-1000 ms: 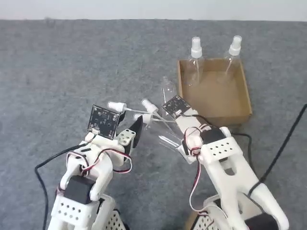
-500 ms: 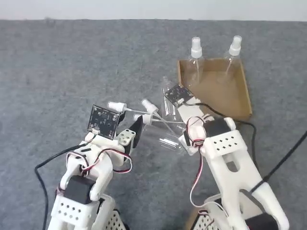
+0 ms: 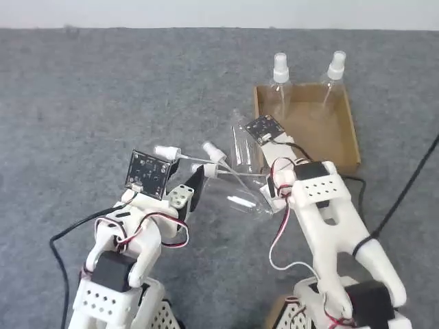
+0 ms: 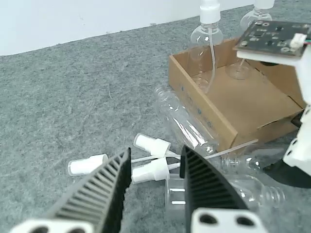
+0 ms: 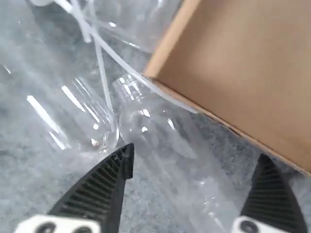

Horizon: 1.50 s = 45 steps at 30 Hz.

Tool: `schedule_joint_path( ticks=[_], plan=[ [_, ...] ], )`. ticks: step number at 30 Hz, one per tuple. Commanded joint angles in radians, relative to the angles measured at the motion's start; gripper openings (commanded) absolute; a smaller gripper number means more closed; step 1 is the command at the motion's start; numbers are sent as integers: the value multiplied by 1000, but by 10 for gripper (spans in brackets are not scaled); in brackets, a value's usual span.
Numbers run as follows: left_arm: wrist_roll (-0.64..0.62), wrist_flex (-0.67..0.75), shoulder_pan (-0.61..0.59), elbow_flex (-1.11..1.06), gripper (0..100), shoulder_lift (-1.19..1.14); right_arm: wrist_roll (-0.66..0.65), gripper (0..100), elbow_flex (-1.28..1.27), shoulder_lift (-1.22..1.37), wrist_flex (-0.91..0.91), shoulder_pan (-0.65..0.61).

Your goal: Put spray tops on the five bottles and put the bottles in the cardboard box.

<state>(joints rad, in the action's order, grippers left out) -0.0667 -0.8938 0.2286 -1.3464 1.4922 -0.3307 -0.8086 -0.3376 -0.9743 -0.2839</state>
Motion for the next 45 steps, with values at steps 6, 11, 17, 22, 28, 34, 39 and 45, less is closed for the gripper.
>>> schedule_joint_path(
  ticks=[6,11,17,22,28,34,39,45],
  plan=[
    [8,29,0,8,145,6,-9,182,-41,16,30,47],
    [8,29,0,8,145,6,-14,119,-80,7,21,65],
    [8,29,0,8,145,6,-164,71,-107,7,-39,134],
    [8,29,0,8,145,6,-293,71,-106,5,-93,294],
    [8,29,0,8,145,6,-442,72,-106,5,-93,524],
    [8,29,0,8,145,6,-612,73,-106,5,-87,786],
    [8,28,-28,25,145,-2,-720,74,-81,16,-62,992],
    [40,-28,-192,197,145,-117,-721,74,-11,19,7,1173]
  ],
)
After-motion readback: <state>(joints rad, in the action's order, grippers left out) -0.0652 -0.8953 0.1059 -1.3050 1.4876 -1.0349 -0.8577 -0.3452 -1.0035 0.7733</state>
